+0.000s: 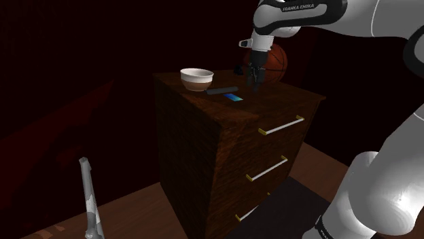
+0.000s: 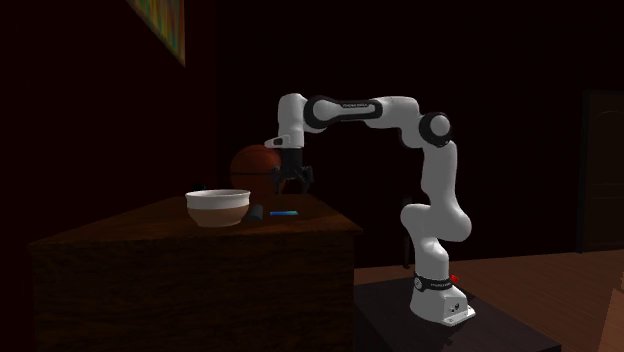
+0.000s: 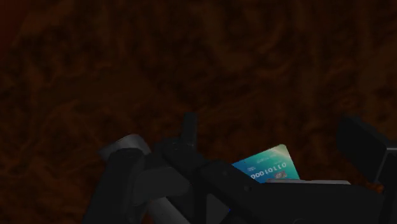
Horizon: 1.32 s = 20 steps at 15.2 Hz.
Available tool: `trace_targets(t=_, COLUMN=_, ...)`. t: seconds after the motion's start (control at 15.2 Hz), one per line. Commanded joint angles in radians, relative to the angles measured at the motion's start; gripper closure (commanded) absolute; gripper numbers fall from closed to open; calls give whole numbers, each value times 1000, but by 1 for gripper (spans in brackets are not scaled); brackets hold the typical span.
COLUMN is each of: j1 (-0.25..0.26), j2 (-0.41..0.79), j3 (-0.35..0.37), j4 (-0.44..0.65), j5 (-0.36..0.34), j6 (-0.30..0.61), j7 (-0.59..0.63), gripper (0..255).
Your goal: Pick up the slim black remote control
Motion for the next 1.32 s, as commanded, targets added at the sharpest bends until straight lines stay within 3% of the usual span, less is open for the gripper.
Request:
trace_targets(t=0.0, j1=9, j2=76, j3=-13, j4=79, j5=21, j6=-1, j7=-115, gripper=0)
trace_targets(t=0.53, j1=-3, j2=385, j3=-1, j4=454, j5=121, j6=-60, j7=-484, gripper=0)
trace_targets(t=1.12, j1=5, j2=364, j3=3, j4=323, j5=113, j6=51, j7=-482, gripper=0)
trace_targets(t=1.19, j1=5, j2=361, j3=3, j4=318, j5=112, j6=53, j7=-482, gripper=255)
trace_targets(t=1.25, j1=5, j2=362, j3=3, j4=318, j5=113, j6=54, j7=-482, gripper=255)
